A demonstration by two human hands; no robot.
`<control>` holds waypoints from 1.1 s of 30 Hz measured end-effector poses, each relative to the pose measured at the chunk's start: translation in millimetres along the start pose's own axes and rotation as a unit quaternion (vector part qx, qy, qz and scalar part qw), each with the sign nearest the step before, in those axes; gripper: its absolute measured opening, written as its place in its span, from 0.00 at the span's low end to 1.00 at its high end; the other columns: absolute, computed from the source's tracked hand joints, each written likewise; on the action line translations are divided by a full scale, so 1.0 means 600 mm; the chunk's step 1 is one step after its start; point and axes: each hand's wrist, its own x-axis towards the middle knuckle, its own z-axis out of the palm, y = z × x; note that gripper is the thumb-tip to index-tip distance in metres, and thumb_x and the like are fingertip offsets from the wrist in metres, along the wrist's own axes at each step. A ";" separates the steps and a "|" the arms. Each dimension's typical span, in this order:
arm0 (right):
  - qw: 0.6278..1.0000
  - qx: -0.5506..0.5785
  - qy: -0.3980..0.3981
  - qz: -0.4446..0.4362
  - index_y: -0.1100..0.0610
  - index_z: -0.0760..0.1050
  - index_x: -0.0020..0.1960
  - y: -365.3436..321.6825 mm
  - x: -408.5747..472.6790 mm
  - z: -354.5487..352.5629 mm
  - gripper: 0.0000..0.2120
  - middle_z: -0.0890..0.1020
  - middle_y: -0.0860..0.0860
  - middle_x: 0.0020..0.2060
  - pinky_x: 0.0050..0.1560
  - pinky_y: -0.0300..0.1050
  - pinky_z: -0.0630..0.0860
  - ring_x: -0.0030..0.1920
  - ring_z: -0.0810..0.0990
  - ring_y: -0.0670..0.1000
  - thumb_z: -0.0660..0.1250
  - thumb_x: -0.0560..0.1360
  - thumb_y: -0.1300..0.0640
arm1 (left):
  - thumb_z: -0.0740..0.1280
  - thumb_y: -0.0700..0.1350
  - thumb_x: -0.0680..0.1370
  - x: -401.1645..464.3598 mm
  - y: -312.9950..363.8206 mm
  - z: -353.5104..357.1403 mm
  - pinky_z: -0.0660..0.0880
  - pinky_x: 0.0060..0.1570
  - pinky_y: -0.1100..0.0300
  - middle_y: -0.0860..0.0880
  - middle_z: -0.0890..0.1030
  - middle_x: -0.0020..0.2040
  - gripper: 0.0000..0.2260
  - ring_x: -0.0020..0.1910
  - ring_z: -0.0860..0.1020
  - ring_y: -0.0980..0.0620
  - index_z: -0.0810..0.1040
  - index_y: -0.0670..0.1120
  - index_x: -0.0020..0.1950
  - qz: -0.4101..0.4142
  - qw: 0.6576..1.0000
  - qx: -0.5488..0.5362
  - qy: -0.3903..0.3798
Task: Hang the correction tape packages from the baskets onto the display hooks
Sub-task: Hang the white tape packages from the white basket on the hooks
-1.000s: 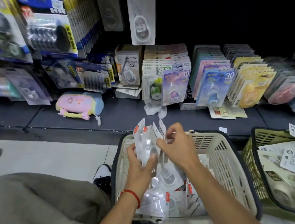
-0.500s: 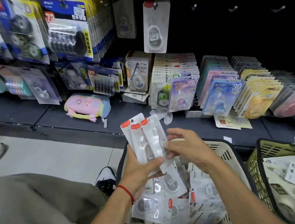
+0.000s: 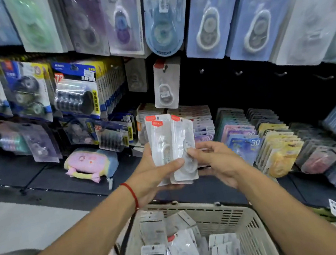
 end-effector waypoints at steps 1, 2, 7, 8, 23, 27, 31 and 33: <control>1.000 0.013 -0.001 -0.004 0.63 0.79 0.62 -0.011 0.004 0.000 0.16 0.87 0.61 0.56 0.48 0.55 0.86 0.50 0.88 0.57 0.76 0.78 0.57 | 0.79 0.40 0.74 0.010 0.019 -0.002 0.82 0.52 0.31 0.52 0.83 0.67 0.36 0.61 0.85 0.42 0.65 0.61 0.74 0.002 1.000 0.014 -0.012; 1.000 0.026 0.000 -0.011 0.63 0.78 0.61 -0.019 0.007 0.000 0.17 0.87 0.61 0.55 0.44 0.52 0.86 0.48 0.89 0.56 0.76 0.78 0.56 | 0.79 0.40 0.75 0.019 0.035 -0.005 0.80 0.53 0.28 0.51 0.82 0.68 0.36 0.62 0.84 0.41 0.64 0.62 0.74 0.005 0.999 0.024 -0.027; 0.997 0.041 0.036 -0.054 0.61 0.78 0.61 -0.034 0.028 -0.001 0.21 0.88 0.60 0.53 0.52 0.60 0.86 0.51 0.89 0.59 0.79 0.75 0.50 | 0.76 0.39 0.78 0.044 0.077 -0.020 0.78 0.57 0.27 0.49 0.81 0.71 0.35 0.66 0.82 0.38 0.64 0.64 0.76 0.007 0.996 0.047 -0.081; 0.997 0.036 0.040 -0.062 0.59 0.78 0.61 -0.037 0.032 0.001 0.22 0.88 0.58 0.52 0.54 0.61 0.85 0.51 0.89 0.60 0.80 0.74 0.48 | 0.75 0.39 0.79 0.047 0.079 -0.023 0.79 0.58 0.28 0.48 0.80 0.71 0.35 0.67 0.81 0.38 0.64 0.64 0.76 0.011 0.994 0.047 -0.098; 0.930 -0.048 0.162 -0.326 0.46 0.71 0.60 -0.117 0.113 0.107 0.14 0.88 0.43 0.46 0.39 0.33 0.78 0.45 0.86 0.40 0.73 0.79 0.49 | 0.80 0.47 0.70 0.077 0.110 -0.065 0.83 0.53 0.53 0.63 0.84 0.57 0.29 0.57 0.84 0.61 0.72 0.59 0.67 0.267 0.915 0.099 0.285; 0.935 -0.031 0.184 -0.301 0.46 0.70 0.60 -0.122 0.134 0.123 0.13 0.87 0.45 0.48 0.38 0.34 0.78 0.44 0.85 0.40 0.72 0.80 0.49 | 0.80 0.50 0.71 0.071 0.115 -0.089 0.81 0.51 0.58 0.68 0.82 0.54 0.29 0.51 0.83 0.67 0.71 0.60 0.66 0.286 0.887 0.135 0.338; 0.936 -0.030 0.210 -0.282 0.47 0.71 0.60 -0.117 0.144 0.126 0.13 0.85 0.43 0.48 0.42 0.41 0.80 0.45 0.85 0.41 0.72 0.80 0.48 | 0.81 0.46 0.74 0.066 0.116 -0.098 0.82 0.52 0.53 0.69 0.82 0.53 0.26 0.51 0.82 0.68 0.71 0.64 0.63 0.284 0.883 0.149 0.344; 0.937 -0.045 0.211 -0.274 0.47 0.71 0.61 -0.117 0.149 0.125 0.14 0.84 0.43 0.48 0.41 0.39 0.78 0.46 0.85 0.42 0.71 0.80 0.45 | 0.80 0.46 0.74 0.064 0.117 -0.099 0.82 0.52 0.51 0.69 0.81 0.53 0.26 0.51 0.82 0.68 0.71 0.64 0.63 0.284 0.883 0.148 0.344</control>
